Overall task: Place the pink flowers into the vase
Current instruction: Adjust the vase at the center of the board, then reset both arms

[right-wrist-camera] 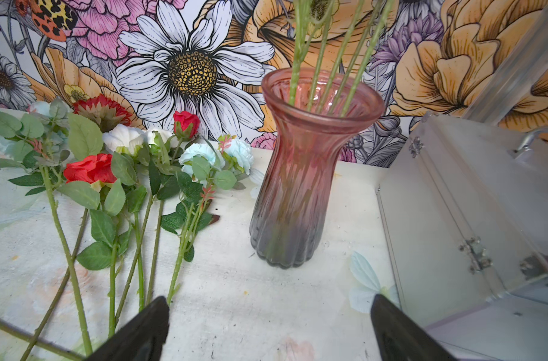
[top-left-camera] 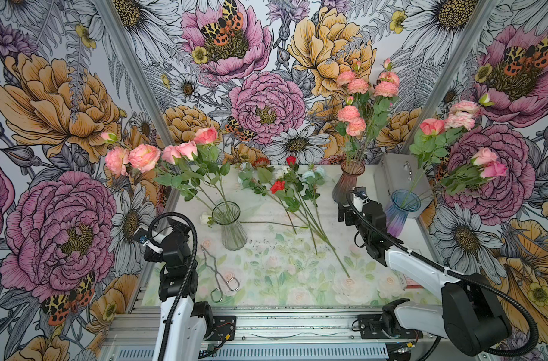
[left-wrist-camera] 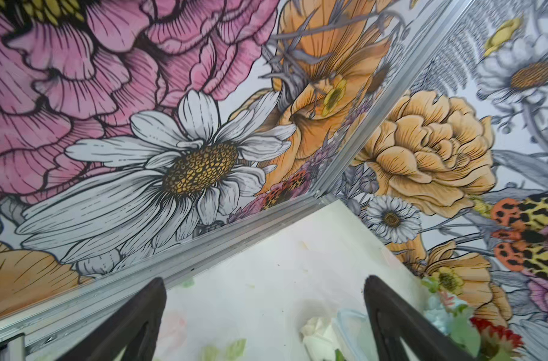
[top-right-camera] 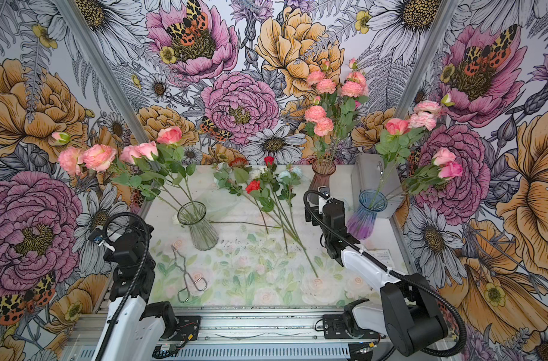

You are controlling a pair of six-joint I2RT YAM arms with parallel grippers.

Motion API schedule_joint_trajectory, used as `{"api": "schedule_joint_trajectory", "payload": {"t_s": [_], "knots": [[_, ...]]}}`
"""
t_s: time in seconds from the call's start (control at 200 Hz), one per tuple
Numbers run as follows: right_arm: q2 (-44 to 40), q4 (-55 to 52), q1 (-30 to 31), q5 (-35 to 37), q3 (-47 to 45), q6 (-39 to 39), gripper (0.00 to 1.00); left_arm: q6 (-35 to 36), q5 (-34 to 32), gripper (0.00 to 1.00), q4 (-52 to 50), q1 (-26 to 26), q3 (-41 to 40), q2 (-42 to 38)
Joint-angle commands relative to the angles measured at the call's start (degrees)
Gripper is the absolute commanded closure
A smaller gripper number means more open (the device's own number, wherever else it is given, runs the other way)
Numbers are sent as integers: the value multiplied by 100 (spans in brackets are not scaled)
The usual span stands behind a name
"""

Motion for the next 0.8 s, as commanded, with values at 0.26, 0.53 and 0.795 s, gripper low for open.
{"api": "schedule_joint_trajectory", "payload": {"t_s": [0.26, 0.53, 0.795], "knots": [[-125, 661, -68, 1855, -567, -410, 1, 945, 244, 1, 2168, -422, 70, 1925], [166, 1154, -344, 2136, -962, -415, 1, 1771, 539, 2, 3155, -991, 344, 3227], [360, 1450, -592, 2021, -1113, -334, 1, 2184, 387, 1, 3500, -1206, 313, 3906]]}}
